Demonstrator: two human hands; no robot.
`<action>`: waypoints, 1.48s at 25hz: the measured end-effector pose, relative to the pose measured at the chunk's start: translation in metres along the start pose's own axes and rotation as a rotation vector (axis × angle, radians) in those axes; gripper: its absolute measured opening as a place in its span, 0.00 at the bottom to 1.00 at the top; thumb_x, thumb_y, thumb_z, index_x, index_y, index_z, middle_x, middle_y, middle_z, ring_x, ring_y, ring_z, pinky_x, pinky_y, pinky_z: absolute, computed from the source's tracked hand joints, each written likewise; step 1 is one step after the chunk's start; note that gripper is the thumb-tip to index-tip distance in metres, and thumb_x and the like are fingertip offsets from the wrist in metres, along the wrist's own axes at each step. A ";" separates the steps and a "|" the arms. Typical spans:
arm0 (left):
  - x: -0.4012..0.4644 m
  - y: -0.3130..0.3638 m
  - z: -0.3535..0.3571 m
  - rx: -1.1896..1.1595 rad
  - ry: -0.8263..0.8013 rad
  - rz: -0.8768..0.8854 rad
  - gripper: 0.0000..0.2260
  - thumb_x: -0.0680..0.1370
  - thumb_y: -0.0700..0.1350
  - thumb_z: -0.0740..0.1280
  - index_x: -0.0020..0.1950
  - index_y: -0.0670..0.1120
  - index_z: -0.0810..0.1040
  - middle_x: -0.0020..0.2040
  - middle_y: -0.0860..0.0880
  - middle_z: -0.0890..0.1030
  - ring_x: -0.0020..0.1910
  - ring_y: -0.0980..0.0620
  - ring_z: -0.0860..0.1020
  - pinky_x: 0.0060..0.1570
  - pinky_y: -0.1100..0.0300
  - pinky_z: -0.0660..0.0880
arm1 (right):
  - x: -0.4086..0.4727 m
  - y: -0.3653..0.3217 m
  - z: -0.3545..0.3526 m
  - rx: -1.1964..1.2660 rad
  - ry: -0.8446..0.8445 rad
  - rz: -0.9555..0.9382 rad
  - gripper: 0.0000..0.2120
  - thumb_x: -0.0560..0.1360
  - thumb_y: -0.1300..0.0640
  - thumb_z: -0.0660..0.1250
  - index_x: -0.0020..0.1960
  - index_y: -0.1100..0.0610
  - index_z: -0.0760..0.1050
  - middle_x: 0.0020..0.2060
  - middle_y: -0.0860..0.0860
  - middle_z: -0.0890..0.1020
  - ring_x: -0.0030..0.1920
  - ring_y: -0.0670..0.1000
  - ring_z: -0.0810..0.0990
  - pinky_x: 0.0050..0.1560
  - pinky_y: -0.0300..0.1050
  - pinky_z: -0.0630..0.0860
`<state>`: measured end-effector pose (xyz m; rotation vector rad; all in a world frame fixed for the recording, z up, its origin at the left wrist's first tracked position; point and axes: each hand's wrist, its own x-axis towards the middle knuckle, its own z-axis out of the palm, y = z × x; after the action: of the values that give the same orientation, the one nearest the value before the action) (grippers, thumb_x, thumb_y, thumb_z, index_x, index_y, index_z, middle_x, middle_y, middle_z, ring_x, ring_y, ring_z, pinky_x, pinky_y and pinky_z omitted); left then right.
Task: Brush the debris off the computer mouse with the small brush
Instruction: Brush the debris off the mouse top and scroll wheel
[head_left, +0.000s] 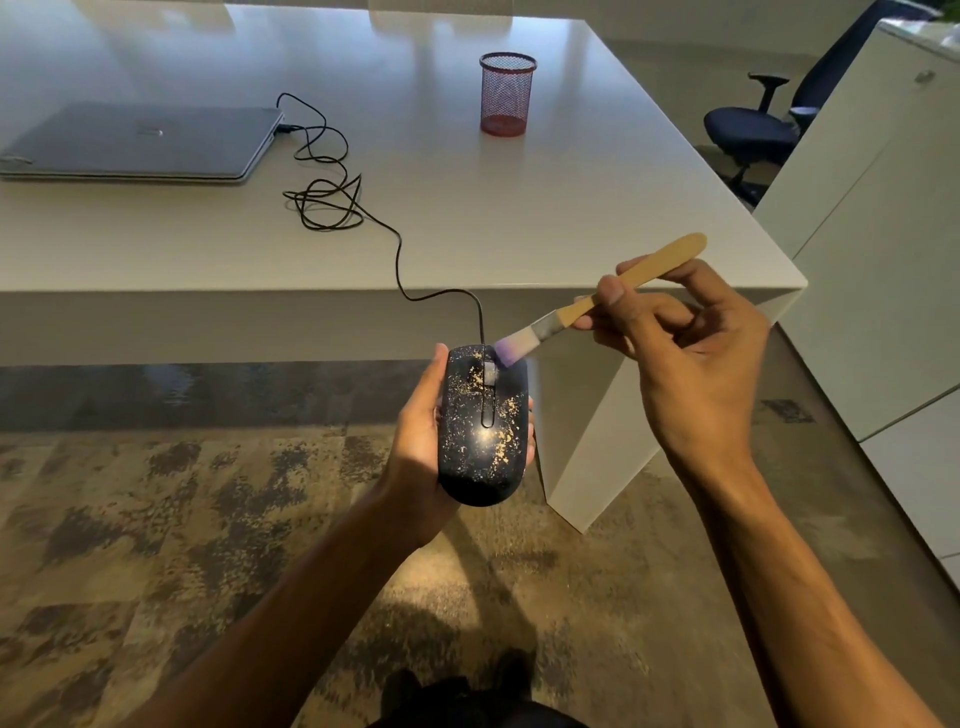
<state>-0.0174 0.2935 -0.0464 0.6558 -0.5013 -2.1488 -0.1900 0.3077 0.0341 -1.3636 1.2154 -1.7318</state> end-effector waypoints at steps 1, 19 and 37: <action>0.000 0.000 0.001 -0.007 0.002 -0.004 0.35 0.69 0.66 0.68 0.62 0.38 0.74 0.45 0.42 0.80 0.38 0.47 0.81 0.39 0.54 0.80 | -0.001 0.001 0.000 -0.027 0.004 -0.004 0.07 0.77 0.64 0.69 0.55 0.62 0.78 0.36 0.46 0.87 0.40 0.47 0.88 0.45 0.39 0.84; 0.005 0.003 0.000 0.090 0.049 0.106 0.32 0.70 0.65 0.66 0.62 0.41 0.78 0.48 0.41 0.81 0.42 0.46 0.81 0.42 0.55 0.79 | -0.036 -0.005 -0.008 0.014 0.028 -0.120 0.07 0.74 0.62 0.70 0.52 0.58 0.77 0.37 0.46 0.87 0.41 0.46 0.88 0.44 0.38 0.84; 0.001 0.001 0.003 0.110 0.092 0.175 0.27 0.79 0.64 0.56 0.56 0.44 0.83 0.47 0.43 0.84 0.41 0.48 0.82 0.41 0.56 0.80 | -0.044 0.002 -0.021 -0.063 0.073 -0.132 0.06 0.76 0.63 0.70 0.53 0.58 0.77 0.42 0.52 0.85 0.44 0.47 0.88 0.46 0.42 0.85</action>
<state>-0.0196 0.2925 -0.0437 0.7407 -0.6072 -1.9290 -0.1982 0.3512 0.0142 -1.4579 1.2542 -1.8629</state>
